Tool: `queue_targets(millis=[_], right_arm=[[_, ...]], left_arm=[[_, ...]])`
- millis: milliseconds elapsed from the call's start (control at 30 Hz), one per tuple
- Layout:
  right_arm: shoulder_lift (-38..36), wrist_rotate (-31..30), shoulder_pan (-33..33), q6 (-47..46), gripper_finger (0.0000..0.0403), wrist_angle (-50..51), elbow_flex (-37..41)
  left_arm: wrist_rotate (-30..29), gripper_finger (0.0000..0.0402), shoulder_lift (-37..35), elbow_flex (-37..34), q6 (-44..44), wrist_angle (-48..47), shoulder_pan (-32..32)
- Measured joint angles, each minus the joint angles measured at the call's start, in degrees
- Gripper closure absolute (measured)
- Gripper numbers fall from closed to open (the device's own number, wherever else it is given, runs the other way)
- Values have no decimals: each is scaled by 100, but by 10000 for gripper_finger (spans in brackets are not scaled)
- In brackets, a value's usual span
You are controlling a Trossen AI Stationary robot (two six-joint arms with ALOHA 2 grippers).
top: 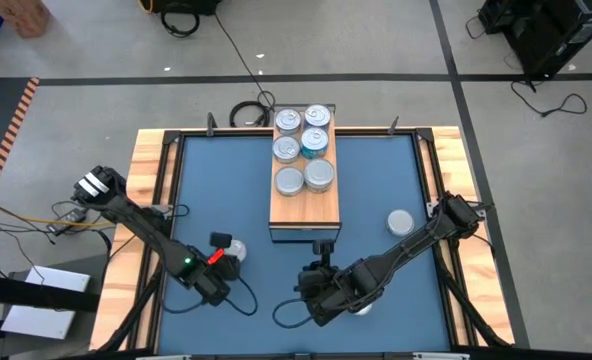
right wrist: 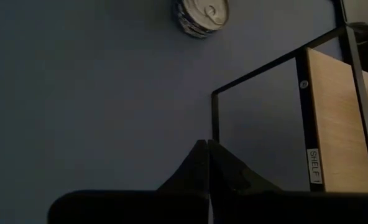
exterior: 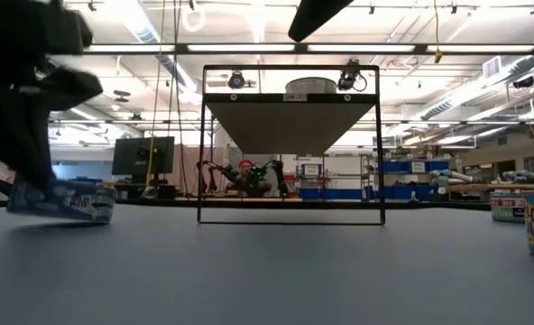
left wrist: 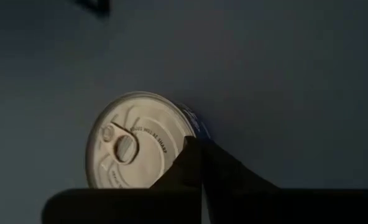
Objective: Stack canned seafood by type on shelf
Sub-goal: Stack the blue tuna can on top of the other blue tuna can on the shelf
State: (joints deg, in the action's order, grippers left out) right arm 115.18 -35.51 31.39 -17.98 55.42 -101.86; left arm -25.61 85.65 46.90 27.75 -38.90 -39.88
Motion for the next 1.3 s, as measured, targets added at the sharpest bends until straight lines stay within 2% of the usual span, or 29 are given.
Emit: queue_targets(millis=[333, 767, 933, 1300], right_arm=[[0, 16, 127, 1, 399, -2, 0], [0, 17, 251, -48, 399, -4, 0], [-1, 17, 259, -50, 399, -2, 0], [0, 17, 272, -2, 399, 20, 2]], left_arm=[[-110, 400, -4, 1140, -376, -805, 0], [-988, 401, -11, 2508, -486, -2588, 91], [-1348, 401, -98, 2778, -638, -3121, 403], [-1664, 401, -591, 2799, -1684, -3024, 1583]])
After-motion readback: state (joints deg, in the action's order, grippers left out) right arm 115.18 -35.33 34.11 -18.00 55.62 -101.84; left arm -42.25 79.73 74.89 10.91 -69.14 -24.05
